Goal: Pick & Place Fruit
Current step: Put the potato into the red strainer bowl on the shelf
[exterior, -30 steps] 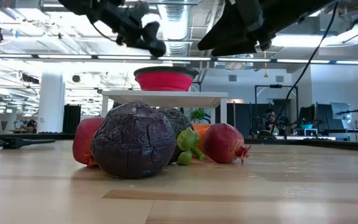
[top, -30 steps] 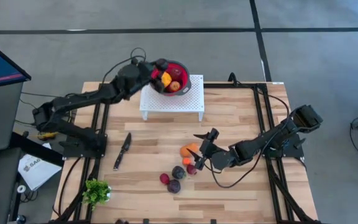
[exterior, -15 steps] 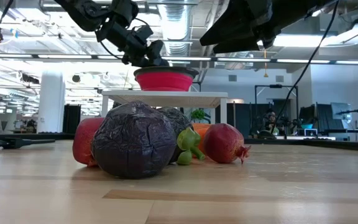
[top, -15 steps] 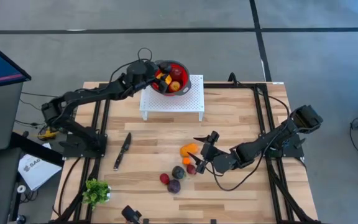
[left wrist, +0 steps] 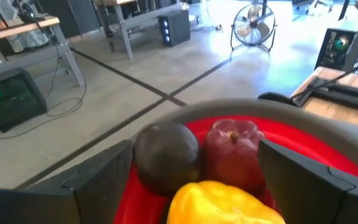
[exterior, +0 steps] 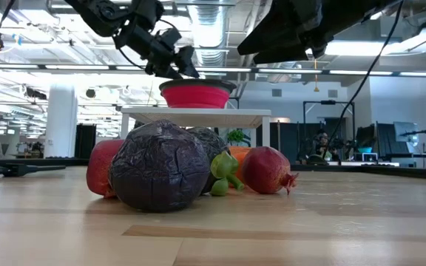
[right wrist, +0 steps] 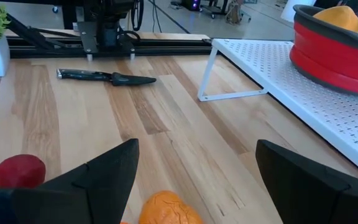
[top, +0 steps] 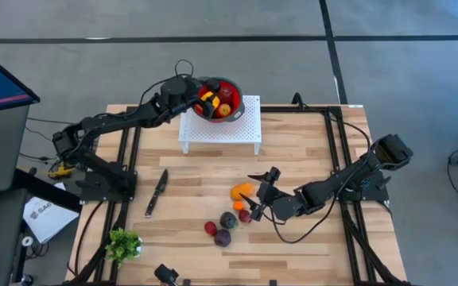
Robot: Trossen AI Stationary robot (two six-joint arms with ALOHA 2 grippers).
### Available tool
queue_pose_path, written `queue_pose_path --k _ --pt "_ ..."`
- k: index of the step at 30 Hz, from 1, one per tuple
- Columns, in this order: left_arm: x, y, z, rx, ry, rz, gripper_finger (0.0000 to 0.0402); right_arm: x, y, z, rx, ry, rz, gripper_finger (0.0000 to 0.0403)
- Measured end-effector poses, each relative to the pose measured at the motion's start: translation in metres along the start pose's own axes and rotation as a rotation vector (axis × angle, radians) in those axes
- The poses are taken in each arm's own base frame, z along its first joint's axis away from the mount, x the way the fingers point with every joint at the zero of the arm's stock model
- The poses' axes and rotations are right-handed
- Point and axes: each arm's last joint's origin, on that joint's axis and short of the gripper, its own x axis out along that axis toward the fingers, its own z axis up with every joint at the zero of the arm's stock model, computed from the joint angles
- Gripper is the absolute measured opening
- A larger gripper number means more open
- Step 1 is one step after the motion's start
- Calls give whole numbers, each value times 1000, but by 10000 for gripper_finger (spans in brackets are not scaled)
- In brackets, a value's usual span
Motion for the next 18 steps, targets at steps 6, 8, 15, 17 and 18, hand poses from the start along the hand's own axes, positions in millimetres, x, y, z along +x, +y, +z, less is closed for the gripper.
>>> queue_pose_path --k 6,8,15,17,18 --pt "-33 -11 26 -9 -102 -79 321 5 2 -5 -7 9 -8 317" --pt "-49 -19 33 -3 -121 -156 315 9 4 -11 -21 21 -13 317" --pt "-108 -61 15 56 -109 -443 298 26 19 -35 -51 67 38 317" --pt "-122 -74 -5 79 -80 -516 296 27 21 -38 -59 89 90 317" --pt "-129 -80 -15 82 -61 -553 295 26 21 -40 -79 112 114 317"
